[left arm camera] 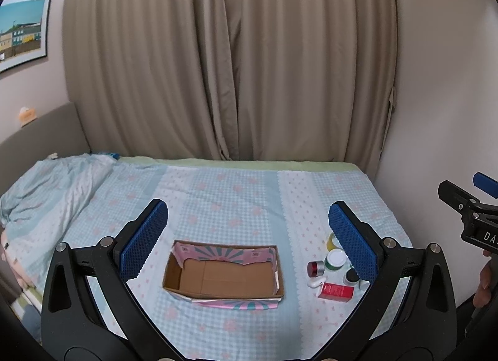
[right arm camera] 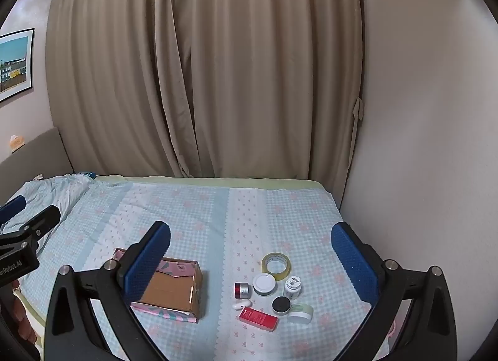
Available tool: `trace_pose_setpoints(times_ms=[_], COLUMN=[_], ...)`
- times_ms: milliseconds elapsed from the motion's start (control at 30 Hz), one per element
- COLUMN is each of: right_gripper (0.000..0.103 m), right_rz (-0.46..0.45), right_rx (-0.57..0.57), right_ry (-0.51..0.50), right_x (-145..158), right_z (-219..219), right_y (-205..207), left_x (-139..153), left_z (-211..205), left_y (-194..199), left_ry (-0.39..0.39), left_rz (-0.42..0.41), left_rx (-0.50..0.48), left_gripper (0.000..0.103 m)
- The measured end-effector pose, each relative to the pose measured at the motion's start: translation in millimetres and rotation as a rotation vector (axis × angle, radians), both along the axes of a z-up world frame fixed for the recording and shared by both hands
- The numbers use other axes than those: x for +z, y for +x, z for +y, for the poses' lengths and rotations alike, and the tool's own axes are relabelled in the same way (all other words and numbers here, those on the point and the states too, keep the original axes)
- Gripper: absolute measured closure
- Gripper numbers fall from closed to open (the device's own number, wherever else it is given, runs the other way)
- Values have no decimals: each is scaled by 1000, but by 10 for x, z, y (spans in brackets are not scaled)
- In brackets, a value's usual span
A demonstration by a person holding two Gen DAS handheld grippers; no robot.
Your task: Organize rigid objects
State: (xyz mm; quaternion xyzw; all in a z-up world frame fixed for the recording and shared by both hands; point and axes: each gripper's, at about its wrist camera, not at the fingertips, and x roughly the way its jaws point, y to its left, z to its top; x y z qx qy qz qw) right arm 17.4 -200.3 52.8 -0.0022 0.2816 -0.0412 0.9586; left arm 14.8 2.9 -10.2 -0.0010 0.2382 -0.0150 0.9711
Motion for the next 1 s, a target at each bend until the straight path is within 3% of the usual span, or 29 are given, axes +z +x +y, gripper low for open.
trace_pose_setpoints(times_ms=[1000], right_gripper=[0], right_rz=[3], right_rx=[1], right_ry=[2], right_x=[26], right_z=[3], right_y=[-23], left_x=[6], left_z=[39], left_y=[-24], left_ry=[-32], left_rz=[-13], left_rx=[-26], left_gripper=[0])
